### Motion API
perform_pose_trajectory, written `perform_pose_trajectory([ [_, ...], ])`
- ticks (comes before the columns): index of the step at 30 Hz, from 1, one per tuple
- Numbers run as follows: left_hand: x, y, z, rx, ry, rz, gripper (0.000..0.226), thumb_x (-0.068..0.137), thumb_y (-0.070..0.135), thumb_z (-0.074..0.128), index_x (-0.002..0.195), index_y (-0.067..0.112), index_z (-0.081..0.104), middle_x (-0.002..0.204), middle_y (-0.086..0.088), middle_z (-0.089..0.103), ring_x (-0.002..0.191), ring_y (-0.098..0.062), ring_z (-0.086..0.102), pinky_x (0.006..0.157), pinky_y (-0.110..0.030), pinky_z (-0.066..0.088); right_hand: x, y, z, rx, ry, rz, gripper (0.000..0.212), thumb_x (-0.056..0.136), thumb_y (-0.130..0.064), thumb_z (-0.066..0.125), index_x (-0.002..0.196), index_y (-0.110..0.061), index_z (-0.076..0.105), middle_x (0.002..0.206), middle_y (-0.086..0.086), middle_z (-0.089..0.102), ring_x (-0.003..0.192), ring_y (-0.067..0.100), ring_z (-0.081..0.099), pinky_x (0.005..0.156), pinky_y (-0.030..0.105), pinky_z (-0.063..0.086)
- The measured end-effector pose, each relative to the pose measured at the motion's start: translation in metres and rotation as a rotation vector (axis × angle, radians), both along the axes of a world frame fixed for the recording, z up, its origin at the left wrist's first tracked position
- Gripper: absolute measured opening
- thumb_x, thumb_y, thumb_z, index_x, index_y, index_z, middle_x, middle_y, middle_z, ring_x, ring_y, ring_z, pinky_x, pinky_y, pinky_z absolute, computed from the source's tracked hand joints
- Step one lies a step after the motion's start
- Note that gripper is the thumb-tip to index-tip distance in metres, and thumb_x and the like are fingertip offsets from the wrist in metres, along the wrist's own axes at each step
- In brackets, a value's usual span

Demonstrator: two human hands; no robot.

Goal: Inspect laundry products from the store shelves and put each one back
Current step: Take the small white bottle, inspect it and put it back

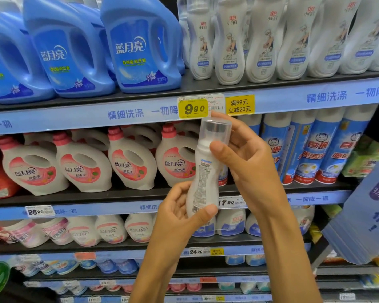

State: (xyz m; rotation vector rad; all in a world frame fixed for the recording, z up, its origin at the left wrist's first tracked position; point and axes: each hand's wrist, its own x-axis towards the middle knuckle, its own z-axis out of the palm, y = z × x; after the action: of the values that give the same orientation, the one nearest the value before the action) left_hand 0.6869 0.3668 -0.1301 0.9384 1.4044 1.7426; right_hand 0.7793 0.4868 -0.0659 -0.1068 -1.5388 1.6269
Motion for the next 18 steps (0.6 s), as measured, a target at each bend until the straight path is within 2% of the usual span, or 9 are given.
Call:
perform_pose_trajectory([
  [4,-0.004,-0.004,0.002,0.005,-0.053,-0.123,0.057,0.072,0.047,0.076,0.122,0.026,0.061,0.122,-0.003,0.067,0.114,-0.022,0.063,0.092,-0.033,0.053,0.002,-0.002,0.001,-0.114,0.07,0.065,0.052,0.075,-0.024,0.071,0.125,-0.017,0.056,0.115,0.0,0.07,0.108,0.016,0.064,0.084,0.024,0.052],
  [6,-0.002,-0.007,0.005,0.015,-0.118,-0.172,0.05,0.08,0.052,0.068,0.122,0.025,0.064,0.125,-0.006,0.065,0.116,-0.023,0.062,0.09,-0.028,0.052,0.004,-0.002,0.003,-0.155,0.094,0.105,0.05,0.08,-0.023,0.067,0.127,-0.015,0.053,0.115,0.005,0.07,0.108,0.022,0.065,0.084,0.027,0.054],
  [8,0.001,-0.009,0.007,0.007,-0.155,-0.183,0.043,0.086,0.046,0.062,0.122,0.024,0.064,0.125,-0.007,0.065,0.115,-0.021,0.063,0.086,-0.021,0.052,0.006,-0.003,0.004,-0.171,0.092,0.128,0.052,0.085,-0.025,0.059,0.134,-0.011,0.049,0.119,0.008,0.068,0.109,0.027,0.064,0.084,0.03,0.055],
  [10,0.004,-0.008,0.007,-0.003,-0.159,-0.199,0.042,0.084,0.044,0.065,0.121,0.024,0.065,0.124,-0.007,0.066,0.112,-0.019,0.064,0.083,-0.019,0.052,0.007,-0.004,0.005,-0.175,0.094,0.156,0.053,0.088,-0.027,0.053,0.137,-0.008,0.046,0.121,0.009,0.067,0.108,0.027,0.065,0.082,0.028,0.055],
  [14,0.007,-0.006,0.004,0.018,-0.184,-0.3,0.052,0.077,0.05,0.07,0.121,0.023,0.065,0.129,-0.004,0.063,0.121,-0.02,0.058,0.094,-0.024,0.049,0.008,-0.005,0.003,-0.18,0.082,0.188,0.045,0.095,-0.026,0.041,0.135,-0.006,0.047,0.123,0.009,0.066,0.108,0.024,0.066,0.082,0.028,0.055],
  [18,0.01,-0.006,0.0,0.032,-0.209,-0.275,0.058,0.07,0.048,0.078,0.12,0.02,0.066,0.126,-0.006,0.065,0.118,-0.025,0.06,0.095,-0.03,0.051,0.009,-0.003,0.003,-0.172,0.003,0.164,0.04,0.097,-0.031,0.044,0.131,-0.012,0.054,0.121,0.007,0.067,0.11,0.025,0.064,0.087,0.032,0.055],
])
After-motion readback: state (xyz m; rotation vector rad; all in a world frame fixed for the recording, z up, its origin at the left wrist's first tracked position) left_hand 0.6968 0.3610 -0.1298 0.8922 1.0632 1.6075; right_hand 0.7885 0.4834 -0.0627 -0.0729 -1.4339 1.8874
